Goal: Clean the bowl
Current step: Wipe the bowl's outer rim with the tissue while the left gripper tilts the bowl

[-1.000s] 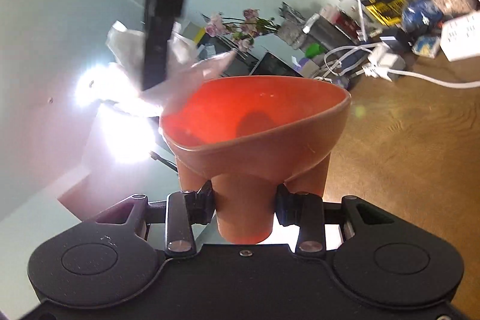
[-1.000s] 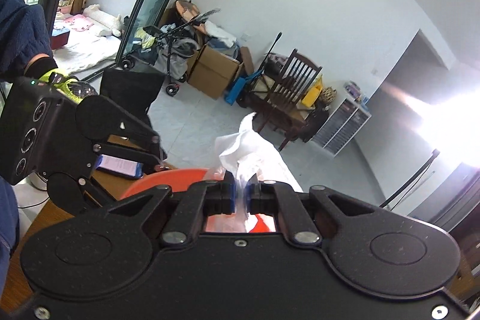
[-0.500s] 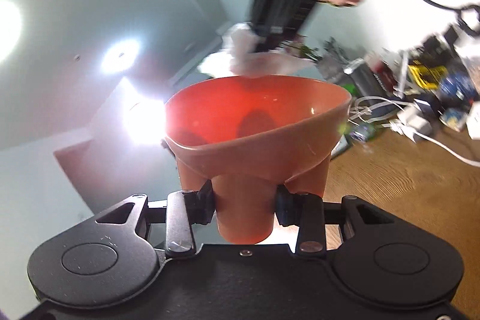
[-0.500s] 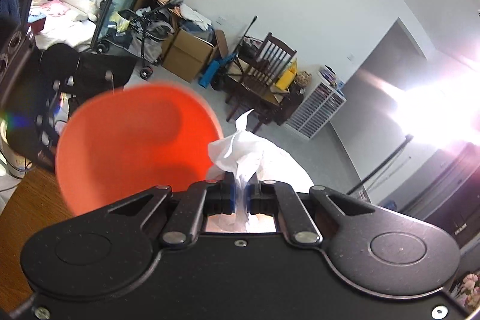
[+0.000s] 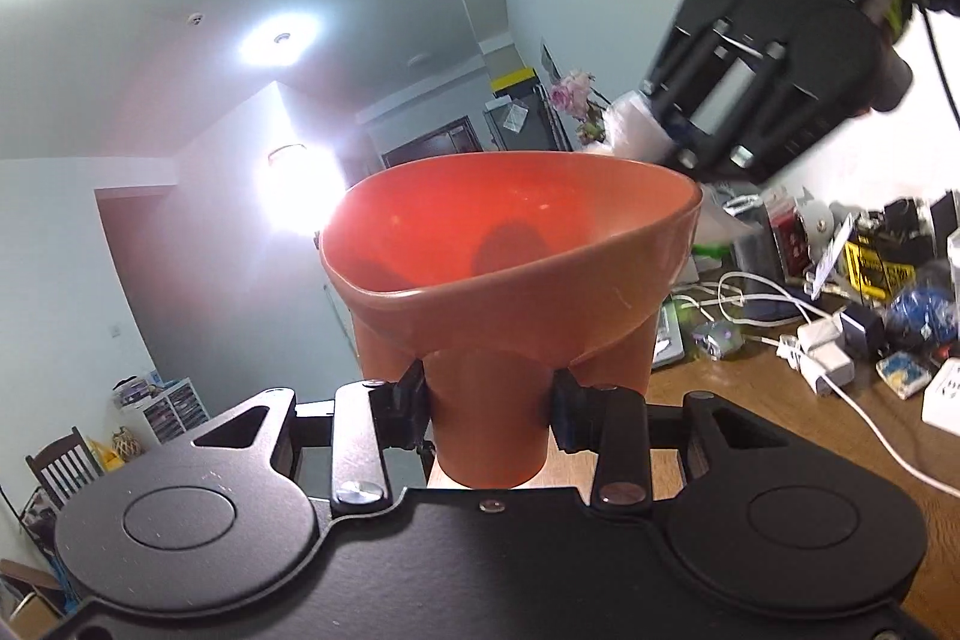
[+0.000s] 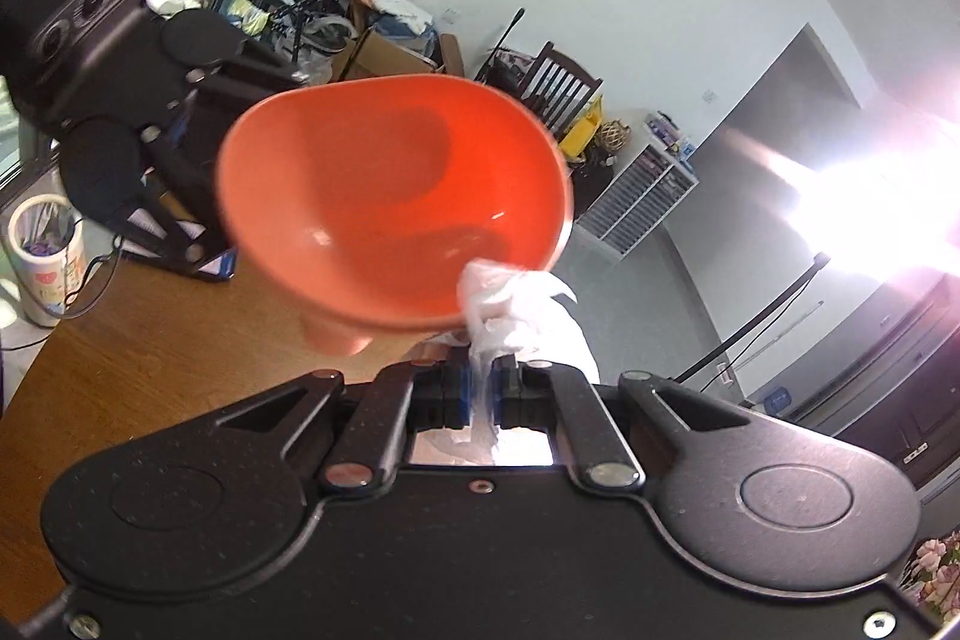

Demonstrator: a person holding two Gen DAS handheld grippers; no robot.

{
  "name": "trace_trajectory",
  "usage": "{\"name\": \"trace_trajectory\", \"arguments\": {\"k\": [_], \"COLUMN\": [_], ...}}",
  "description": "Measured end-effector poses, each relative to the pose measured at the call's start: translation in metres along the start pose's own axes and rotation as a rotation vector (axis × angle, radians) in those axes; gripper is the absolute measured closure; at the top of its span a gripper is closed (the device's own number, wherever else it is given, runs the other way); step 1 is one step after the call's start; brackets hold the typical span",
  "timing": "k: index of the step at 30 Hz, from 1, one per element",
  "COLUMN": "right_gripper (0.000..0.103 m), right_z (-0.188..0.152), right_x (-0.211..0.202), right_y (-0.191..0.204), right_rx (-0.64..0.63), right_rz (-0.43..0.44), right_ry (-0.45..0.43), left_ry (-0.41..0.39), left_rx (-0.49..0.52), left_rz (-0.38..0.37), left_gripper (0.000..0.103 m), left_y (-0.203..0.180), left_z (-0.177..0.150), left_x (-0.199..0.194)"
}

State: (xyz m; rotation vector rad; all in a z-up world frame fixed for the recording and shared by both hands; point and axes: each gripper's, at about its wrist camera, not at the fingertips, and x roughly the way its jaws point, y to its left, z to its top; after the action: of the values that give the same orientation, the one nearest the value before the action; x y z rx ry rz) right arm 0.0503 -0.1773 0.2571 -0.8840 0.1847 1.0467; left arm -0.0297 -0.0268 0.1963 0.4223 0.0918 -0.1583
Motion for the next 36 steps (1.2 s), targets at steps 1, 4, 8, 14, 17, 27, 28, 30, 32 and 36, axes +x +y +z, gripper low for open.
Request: {"name": "trace_trajectory", "arguments": {"k": [1, 4, 8, 14, 17, 27, 28, 30, 32, 36], "right_gripper": [0.096, 0.096, 0.096, 0.096, 0.096, 0.096, 0.096, 0.096, 0.096, 0.096], "right_z": [0.0, 0.001, 0.004, 0.015, 0.023, 0.046, 0.047, 0.052, 0.058, 0.07], "right_x": [-0.002, -0.006, -0.012, -0.019, -0.02, -0.012, -0.011, -0.008, -0.003, 0.008], "right_y": [0.004, 0.014, 0.026, 0.053, 0.066, 0.07, 0.068, 0.065, 0.062, 0.055], "right_rx": [-0.007, -0.02, -0.027, -0.082, -0.114, -0.174, -0.18, -0.189, -0.193, -0.203], "right_rz": [0.009, 0.035, 0.075, 0.143, 0.169, 0.215, 0.221, 0.22, 0.21, 0.191], "right_ry": [0.003, 0.007, 0.006, -0.012, -0.037, -0.117, -0.128, -0.145, -0.158, -0.184], "left_ry": [-0.001, -0.003, 0.005, -0.009, 0.0, 0.078, 0.084, 0.099, 0.112, 0.128], "left_rx": [-0.003, -0.012, -0.008, 0.092, 0.152, 0.196, 0.2, 0.222, 0.231, 0.235], "left_rz": [-0.002, -0.007, -0.023, -0.042, -0.043, -0.009, -0.007, -0.002, -0.001, 0.002], "left_gripper": [0.066, 0.066, 0.066, 0.066, 0.066, 0.066, 0.066, 0.066, 0.066, 0.066], "left_y": [0.0, 0.002, 0.002, -0.01, -0.017, -0.022, -0.023, -0.025, -0.026, -0.031], "left_z": [0.002, 0.006, 0.009, 0.01, 0.008, 0.002, 0.001, -0.003, -0.005, -0.01], "left_x": [0.002, 0.006, 0.011, 0.01, 0.01, 0.009, 0.008, 0.005, 0.002, 0.002]}}
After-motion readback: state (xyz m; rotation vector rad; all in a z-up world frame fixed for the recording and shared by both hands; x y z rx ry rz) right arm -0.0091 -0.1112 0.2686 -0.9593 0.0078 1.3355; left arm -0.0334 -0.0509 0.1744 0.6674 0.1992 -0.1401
